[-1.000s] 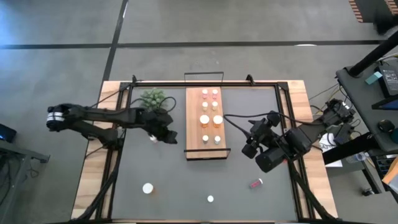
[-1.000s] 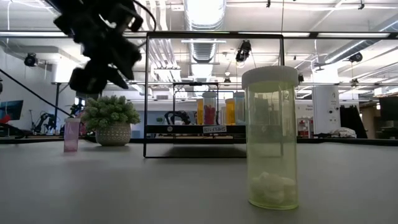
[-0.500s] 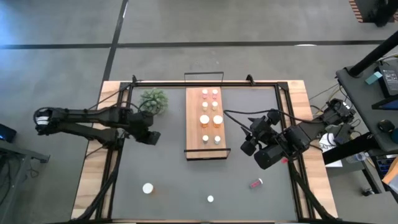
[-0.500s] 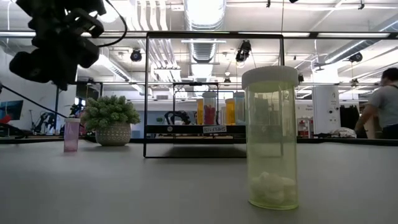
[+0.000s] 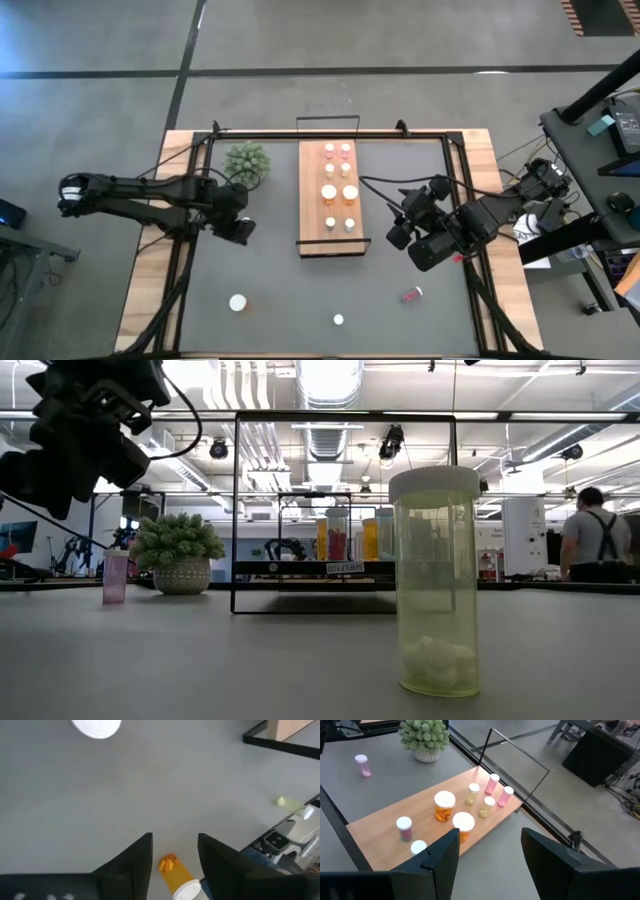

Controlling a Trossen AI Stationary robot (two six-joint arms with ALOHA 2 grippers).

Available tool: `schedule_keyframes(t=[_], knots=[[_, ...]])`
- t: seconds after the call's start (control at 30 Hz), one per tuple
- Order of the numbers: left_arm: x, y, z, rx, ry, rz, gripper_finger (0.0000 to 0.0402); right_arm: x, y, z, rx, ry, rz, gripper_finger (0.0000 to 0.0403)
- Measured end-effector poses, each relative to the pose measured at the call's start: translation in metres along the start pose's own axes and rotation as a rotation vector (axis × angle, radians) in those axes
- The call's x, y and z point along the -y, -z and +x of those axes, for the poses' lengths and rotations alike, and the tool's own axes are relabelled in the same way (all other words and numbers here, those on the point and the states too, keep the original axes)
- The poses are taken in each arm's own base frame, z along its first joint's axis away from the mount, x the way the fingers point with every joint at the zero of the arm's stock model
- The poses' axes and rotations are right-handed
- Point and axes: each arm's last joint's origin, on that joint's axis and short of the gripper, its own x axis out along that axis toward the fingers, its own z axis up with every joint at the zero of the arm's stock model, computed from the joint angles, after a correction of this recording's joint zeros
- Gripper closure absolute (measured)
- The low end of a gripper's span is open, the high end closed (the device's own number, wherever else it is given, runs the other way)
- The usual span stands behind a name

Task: Pick and place medicine bottles onto shelf by color
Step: Put the pink pill bottle aligned with the other pink pill bottles on the shelf

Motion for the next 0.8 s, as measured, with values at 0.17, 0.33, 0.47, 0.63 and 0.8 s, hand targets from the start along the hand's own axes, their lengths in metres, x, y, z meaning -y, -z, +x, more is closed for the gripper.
schedule_keyframes(t=[0.17,0.33,0.47,0.63,0.8], knots=[[-0.001,0.000,0.001,-0.001,-0.012,-0.006,0.0241,0.000,0.000,0.000,0.000,0.000,-0.008,0.0199],[-0.001,-0.005,0.003,0.099,-0.063,-0.042,0.0238,0.000,0.000,0.000,0.000,0.000,-0.008,0.0199],[-0.001,-0.010,0.001,0.270,-0.129,-0.112,0.0237,0.000,0.000,0.000,0.000,-0.001,-0.007,0.0199],[-0.002,-0.014,0.002,0.364,-0.169,-0.166,0.0237,0.000,0.000,0.000,0.001,-0.001,-0.006,0.0199],[-0.003,-0.020,0.015,0.365,-0.256,-0.158,0.0237,-0.001,0.000,0.000,0.002,-0.004,-0.002,0.0199]])
